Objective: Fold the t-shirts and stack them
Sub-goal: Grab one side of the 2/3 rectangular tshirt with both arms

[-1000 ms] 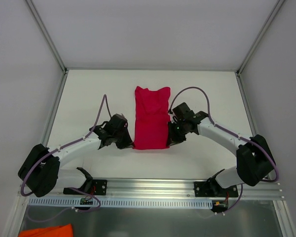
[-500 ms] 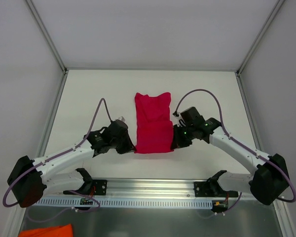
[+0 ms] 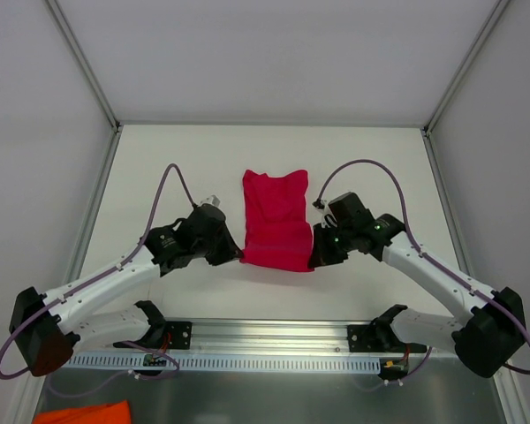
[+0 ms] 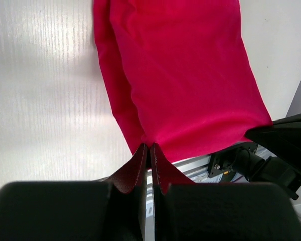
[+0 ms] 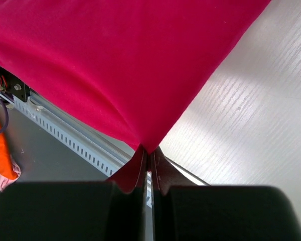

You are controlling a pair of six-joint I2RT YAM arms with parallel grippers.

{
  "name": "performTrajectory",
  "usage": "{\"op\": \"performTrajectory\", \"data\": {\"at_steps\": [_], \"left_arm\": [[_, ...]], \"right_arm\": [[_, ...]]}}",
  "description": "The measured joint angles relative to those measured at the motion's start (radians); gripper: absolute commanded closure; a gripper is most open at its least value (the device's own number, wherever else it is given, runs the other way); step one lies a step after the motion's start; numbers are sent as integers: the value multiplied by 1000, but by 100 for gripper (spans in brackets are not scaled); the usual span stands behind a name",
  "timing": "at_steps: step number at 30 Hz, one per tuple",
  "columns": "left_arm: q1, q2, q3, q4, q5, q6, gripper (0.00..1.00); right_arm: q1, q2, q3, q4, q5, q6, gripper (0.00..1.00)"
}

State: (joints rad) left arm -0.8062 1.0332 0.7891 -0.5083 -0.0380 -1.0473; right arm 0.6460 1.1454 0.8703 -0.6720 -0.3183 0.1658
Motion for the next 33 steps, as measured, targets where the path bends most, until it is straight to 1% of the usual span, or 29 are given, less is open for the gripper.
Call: {"op": "performTrajectory", "data": {"at_steps": [3, 8, 13, 18, 24, 33], "left_arm": [[0, 26, 30, -6, -14, 15, 100], [0, 89, 117, -32, -53, 64, 100], [0, 100, 192, -40, -85, 104, 100], [0, 129, 215, -43, -103, 129, 100], [0, 194, 241, -48, -108, 161, 100], [1, 250, 351, -58, -184, 224, 100]], "right_arm": [[0, 13, 21, -14, 13, -19, 99], [0, 55, 103, -40, 55, -66, 99], [0, 67, 159, -59, 88, -106, 99], [0, 71, 169, -59, 111, -143, 99], [0, 114, 177, -53, 148, -191, 99], [-1, 210, 269, -18, 210, -243, 99]]}}
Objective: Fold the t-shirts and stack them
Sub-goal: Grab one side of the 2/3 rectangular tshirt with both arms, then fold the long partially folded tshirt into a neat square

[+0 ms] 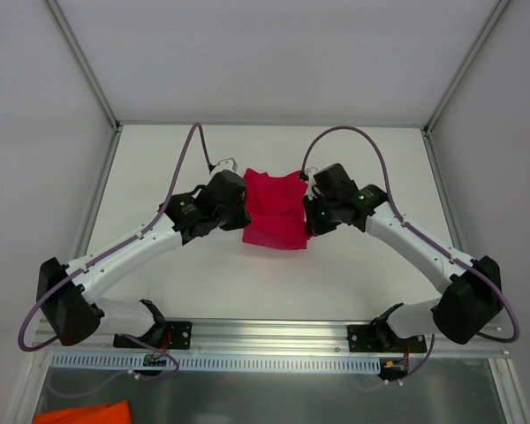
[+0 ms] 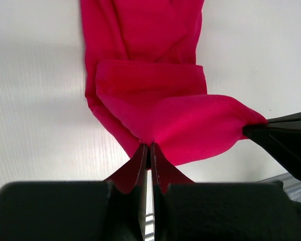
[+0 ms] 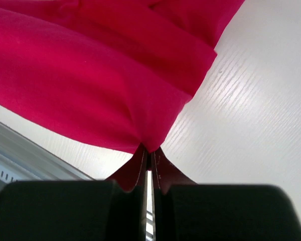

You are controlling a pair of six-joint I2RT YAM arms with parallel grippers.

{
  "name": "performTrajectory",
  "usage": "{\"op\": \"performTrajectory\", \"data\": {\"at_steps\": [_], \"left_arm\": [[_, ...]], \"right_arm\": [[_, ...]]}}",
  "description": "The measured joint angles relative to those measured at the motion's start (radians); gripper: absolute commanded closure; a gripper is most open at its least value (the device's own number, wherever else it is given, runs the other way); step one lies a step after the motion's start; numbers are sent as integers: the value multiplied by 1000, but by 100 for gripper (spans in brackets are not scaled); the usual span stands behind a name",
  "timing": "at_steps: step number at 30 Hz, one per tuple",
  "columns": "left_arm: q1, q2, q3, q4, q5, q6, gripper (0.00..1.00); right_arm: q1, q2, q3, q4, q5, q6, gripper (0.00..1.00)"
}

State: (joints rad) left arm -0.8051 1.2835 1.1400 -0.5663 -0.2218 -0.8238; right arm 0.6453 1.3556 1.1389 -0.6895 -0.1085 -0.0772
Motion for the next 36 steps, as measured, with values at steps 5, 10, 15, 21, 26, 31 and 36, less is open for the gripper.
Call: {"op": "performTrajectory", "data": {"at_steps": [5, 10, 15, 21, 26, 31, 36], "left_arm": [[9, 68, 42, 6, -27, 29, 100], [32, 126, 55, 10, -31, 55, 100], [55, 140, 91, 11, -31, 80, 100], [74, 140, 168, 10, -31, 112, 100], [74, 122, 183, 3, -31, 119, 100], [74, 37, 121, 7, -25, 108, 100], [73, -82, 25, 8, -6, 72, 100]], "right_arm": [[-2, 72, 63, 18, 23, -5, 99], [-3, 148, 103, 27, 39, -18, 99], [-8, 166, 115, 36, 53, -29, 99], [-9, 166, 165, 41, 86, -48, 99], [-9, 151, 198, 27, 105, -58, 99], [-9, 89, 198, -3, 87, -58, 99], [-5, -2, 169, -9, 52, -55, 99]]}}
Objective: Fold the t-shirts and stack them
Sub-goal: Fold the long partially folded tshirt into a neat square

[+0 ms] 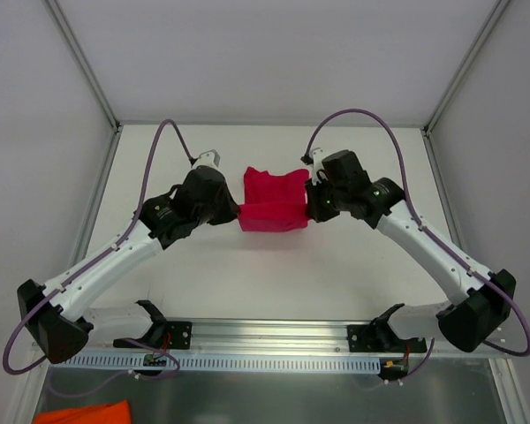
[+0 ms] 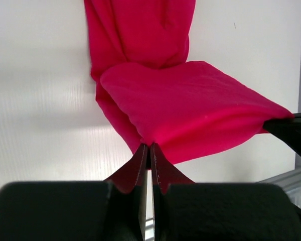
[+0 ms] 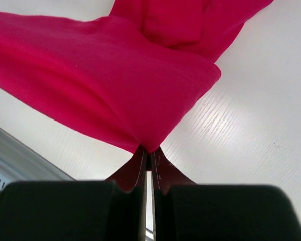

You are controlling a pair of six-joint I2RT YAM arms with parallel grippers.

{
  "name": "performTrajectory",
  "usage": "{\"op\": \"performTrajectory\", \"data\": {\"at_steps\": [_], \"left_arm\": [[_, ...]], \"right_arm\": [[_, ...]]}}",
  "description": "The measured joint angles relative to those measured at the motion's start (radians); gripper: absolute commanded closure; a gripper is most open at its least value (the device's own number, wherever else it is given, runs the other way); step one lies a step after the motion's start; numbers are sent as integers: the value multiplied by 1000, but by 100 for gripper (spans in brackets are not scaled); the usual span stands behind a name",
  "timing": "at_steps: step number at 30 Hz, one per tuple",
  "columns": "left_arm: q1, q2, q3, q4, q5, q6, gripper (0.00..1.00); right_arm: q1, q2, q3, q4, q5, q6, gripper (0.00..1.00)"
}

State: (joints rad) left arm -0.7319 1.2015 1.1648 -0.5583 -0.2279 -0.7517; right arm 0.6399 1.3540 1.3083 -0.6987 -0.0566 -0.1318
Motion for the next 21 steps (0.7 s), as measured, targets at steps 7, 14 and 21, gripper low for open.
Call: {"op": "performTrajectory", "data": {"at_steps": [7, 14, 21], "left_arm": [[-22, -105, -56, -5, 37, -47, 100], [-103, -176, -74, -40, 8, -94, 100], [-200, -239, -109, -96, -46, -175, 100]], "right_arm": [[23, -139, -93, -19, -39, 13, 99], [51, -245, -141, -42, -41, 35, 99], [82, -293, -185, -66, -53, 54, 99]]}}
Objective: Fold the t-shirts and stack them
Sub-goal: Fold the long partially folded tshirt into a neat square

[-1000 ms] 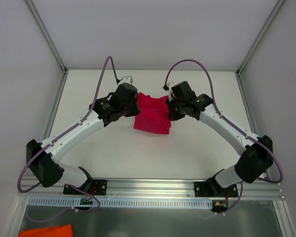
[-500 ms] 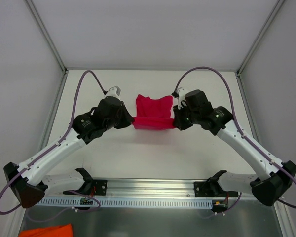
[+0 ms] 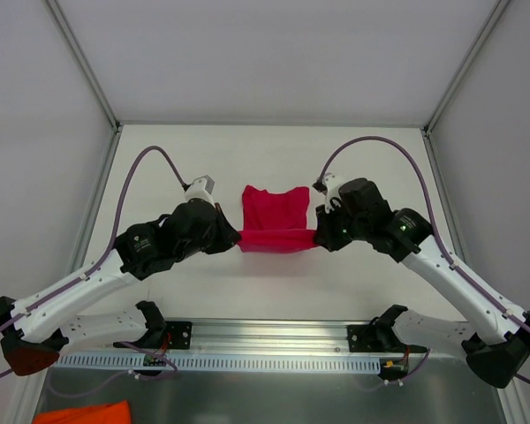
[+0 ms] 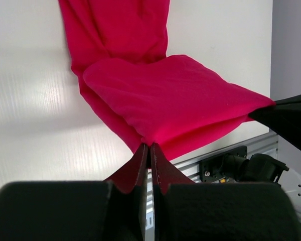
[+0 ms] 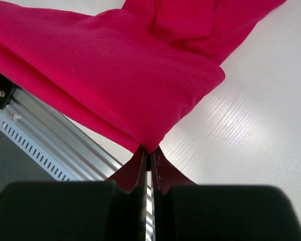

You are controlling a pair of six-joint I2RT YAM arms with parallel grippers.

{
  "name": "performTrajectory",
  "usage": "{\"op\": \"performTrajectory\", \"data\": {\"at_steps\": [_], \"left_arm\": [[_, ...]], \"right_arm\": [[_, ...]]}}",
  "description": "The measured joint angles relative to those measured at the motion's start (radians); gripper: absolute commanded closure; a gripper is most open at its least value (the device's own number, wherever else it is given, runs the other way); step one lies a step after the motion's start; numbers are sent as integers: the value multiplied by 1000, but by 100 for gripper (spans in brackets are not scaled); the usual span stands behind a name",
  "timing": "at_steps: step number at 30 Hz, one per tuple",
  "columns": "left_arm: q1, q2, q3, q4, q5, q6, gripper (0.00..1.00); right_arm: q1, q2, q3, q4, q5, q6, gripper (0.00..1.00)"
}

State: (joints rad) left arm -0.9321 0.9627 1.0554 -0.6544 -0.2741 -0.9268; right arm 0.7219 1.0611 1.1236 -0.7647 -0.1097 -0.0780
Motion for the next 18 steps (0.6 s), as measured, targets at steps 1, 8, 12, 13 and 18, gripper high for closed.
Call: {"op": "performTrajectory", "data": {"at_steps": [1, 8, 12, 13, 18], "left_arm": [[-19, -5, -2, -13, -15, -13, 100], [-96, -1, -3, -49, -84, -61, 100], [-95, 83, 44, -65, -130, -42, 100], [-94, 117, 64, -67, -140, -26, 100], [-47, 231, 126, -56, -155, 51, 100]], "right_arm": [[5, -5, -5, -7, -5, 2, 99], [16, -37, -10, -34, -14, 8, 99], [16, -12, -10, -34, -6, -1, 99], [16, 1, -10, -35, -1, -6, 99], [14, 93, 3, -32, 28, -34, 99]]}}
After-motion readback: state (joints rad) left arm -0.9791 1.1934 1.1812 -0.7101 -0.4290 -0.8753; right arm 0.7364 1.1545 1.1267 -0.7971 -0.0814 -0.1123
